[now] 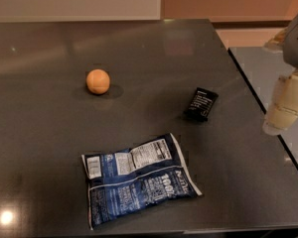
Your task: Move blue chip bag near orange
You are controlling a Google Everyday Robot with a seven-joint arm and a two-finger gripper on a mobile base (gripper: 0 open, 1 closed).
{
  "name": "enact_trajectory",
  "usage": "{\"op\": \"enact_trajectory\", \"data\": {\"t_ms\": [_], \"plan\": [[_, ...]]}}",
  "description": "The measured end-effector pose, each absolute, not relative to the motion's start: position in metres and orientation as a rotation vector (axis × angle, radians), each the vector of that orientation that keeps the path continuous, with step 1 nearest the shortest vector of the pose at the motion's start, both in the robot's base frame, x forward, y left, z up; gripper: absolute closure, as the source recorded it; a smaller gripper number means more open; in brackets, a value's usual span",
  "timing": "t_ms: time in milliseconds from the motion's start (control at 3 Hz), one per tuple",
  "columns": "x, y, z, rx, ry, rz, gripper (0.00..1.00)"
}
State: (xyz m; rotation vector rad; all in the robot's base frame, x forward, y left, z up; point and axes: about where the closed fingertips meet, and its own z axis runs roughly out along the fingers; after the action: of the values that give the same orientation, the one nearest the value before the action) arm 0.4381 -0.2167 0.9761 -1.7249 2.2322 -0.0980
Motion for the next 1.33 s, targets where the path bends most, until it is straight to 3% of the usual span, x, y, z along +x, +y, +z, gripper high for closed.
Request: {"op": "enact_trajectory", "data": {"t_ms": [667, 1333], "plan": [[0.435, -0.202, 0.972, -1.755, 2.185, -0.042, 0.00], [0.417, -0.148, 0.946, -1.884, 2.009, 0.111, 0.00]]}}
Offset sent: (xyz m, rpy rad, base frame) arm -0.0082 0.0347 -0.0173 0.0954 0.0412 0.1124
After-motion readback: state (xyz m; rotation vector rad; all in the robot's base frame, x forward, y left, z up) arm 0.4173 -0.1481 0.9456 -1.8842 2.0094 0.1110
